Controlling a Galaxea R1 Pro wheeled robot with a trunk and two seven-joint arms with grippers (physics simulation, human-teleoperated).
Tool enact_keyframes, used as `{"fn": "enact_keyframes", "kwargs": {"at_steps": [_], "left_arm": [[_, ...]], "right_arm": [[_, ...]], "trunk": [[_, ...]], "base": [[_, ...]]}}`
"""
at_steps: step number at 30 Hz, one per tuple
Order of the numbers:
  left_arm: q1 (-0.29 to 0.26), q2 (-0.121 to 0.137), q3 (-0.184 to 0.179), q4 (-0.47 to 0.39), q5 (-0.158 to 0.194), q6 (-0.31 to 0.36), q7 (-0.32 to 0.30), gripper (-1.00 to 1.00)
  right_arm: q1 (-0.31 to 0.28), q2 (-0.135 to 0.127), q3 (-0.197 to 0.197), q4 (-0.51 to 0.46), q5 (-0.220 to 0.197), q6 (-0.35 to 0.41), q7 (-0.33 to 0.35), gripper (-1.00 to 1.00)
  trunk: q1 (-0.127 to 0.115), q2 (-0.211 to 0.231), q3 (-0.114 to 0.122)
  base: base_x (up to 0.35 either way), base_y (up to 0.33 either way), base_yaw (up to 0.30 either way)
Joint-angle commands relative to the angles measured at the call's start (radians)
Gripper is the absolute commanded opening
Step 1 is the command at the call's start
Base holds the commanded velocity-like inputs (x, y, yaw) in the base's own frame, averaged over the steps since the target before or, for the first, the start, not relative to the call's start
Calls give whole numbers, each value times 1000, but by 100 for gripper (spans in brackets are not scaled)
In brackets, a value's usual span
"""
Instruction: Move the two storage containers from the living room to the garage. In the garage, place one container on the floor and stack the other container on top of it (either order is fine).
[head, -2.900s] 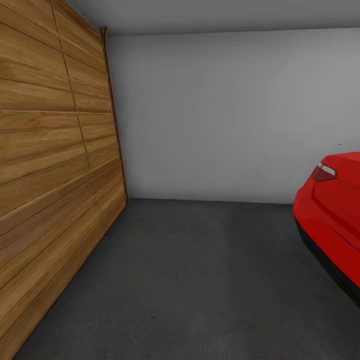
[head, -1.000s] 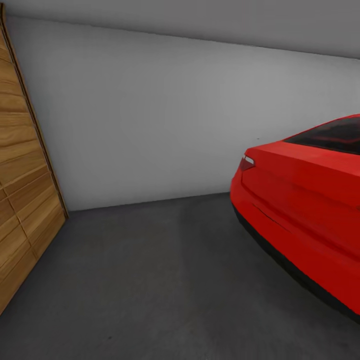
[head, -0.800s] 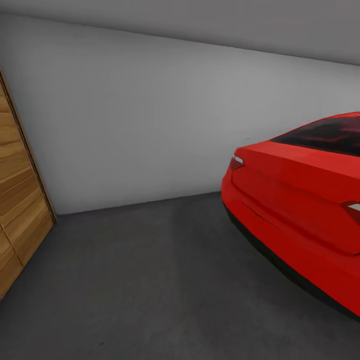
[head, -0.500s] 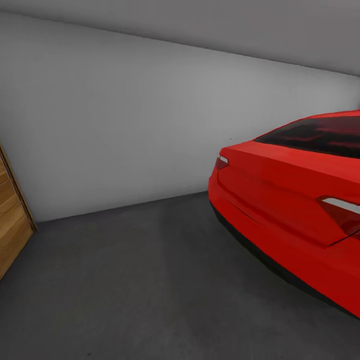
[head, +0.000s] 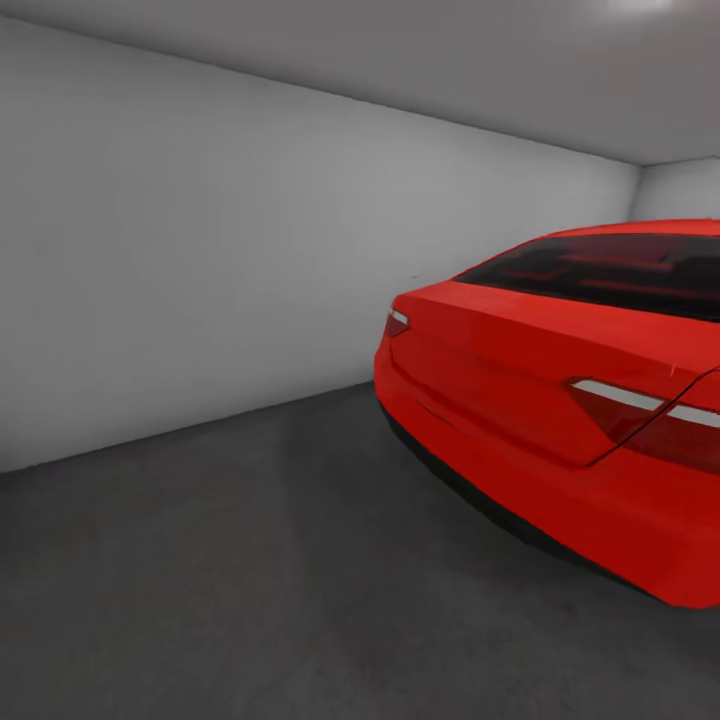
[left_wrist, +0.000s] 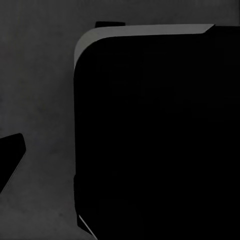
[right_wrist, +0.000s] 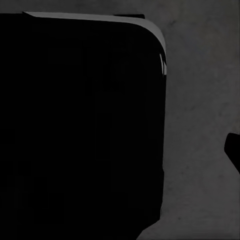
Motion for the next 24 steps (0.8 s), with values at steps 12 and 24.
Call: {"fn": "enact_keyframes", "kwargs": {"at_steps": [12,24], "left_arm": [[0,0,0,1,3,-3,0,100],[0,0,0,1,3,-3,0,100]], "right_arm": [[0,1,-4,2,-9,1,-14,100],[0,4,-1,0,-22,7,-13,100]], "trunk": [[0,0,2],[0,0,3]], "base": [[0,0,-260],[0,0,-277]]}}
